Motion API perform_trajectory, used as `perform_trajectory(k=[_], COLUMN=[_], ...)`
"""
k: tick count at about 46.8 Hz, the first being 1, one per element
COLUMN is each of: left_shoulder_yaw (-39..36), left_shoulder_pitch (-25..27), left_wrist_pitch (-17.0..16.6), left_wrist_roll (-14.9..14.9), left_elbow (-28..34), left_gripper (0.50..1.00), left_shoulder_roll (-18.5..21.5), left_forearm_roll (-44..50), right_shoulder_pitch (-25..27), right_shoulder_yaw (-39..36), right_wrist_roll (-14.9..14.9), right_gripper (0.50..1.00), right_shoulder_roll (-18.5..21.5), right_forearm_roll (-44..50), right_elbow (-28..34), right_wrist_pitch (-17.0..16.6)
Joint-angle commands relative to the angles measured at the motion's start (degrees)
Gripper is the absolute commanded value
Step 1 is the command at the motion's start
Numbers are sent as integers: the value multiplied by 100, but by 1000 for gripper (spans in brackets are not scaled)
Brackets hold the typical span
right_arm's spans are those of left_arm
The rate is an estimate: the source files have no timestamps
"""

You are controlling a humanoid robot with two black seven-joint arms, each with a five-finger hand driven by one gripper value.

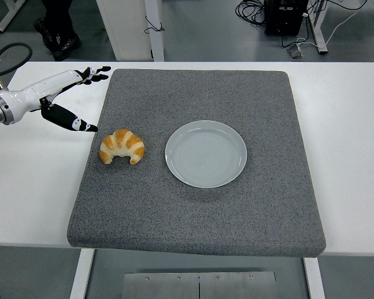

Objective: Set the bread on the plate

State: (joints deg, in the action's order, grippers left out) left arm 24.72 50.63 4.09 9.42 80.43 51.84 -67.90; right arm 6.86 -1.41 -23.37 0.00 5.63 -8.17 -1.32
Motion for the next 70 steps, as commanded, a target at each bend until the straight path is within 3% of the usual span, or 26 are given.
perform_trajectory(k=[1,18,24,37,59,70], left_shoulder_yaw=[-99,-503,-608,-951,-1048,-1400], left_shoulder_pitch=[-53,-88,-124,-132,-176,-159], left_wrist_pitch=[-5,-180,-382,-769,-945,-1393], left_wrist_roll=[-2,16,227,306,359,482], left_elbow=[-1,-247,-388,-783,-1389,-1644], left_gripper=[977,971,969,969,969,969], left_shoulder_roll=[-78,-579,-719,-1001,-1546,-1756], left_forearm_roll=[-346,-461,-470,-646,-769,-760], right_shoulder_pitch=[0,0,0,0,0,0], right_shoulder_yaw=[0,0,0,0,0,0], right_wrist_roll=[-1,-1,-1,-1,-1,-1], right_gripper=[1000,1000,1000,1000,1000,1000], right_shoulder_roll=[0,0,0,0,0,0], right_forearm_roll=[0,0,0,0,0,0], right_elbow=[0,0,0,0,0,0], right_wrist_pitch=[0,0,0,0,0,0])
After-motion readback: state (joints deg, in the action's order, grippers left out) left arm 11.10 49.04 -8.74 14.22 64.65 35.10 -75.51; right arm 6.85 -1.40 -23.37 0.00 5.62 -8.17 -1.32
